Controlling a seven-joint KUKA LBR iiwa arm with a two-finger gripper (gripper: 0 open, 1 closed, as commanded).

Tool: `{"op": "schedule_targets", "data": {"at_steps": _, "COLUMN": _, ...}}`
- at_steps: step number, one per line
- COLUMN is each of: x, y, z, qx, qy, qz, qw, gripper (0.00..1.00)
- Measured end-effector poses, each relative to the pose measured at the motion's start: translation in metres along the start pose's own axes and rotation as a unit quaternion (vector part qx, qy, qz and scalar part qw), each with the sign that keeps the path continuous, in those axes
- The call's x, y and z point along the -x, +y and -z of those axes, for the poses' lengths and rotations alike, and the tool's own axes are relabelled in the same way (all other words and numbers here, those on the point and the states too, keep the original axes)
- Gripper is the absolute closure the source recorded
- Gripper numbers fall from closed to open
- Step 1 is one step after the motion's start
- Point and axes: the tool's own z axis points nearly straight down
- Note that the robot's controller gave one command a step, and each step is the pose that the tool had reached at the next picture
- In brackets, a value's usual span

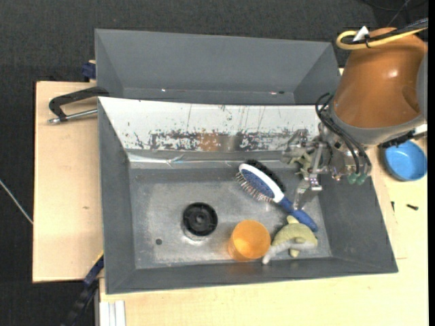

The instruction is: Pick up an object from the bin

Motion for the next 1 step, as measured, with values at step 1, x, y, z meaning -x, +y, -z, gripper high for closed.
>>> {"op": "schedule_targets", "data": {"at_steps": 1, "x": 0.0029, "y": -0.0153, "z": -0.1370, "qx": -0.001, "qy": -0.0097, "qz": -0.005, "qw": 0.9999, "gripper": 0.00}}
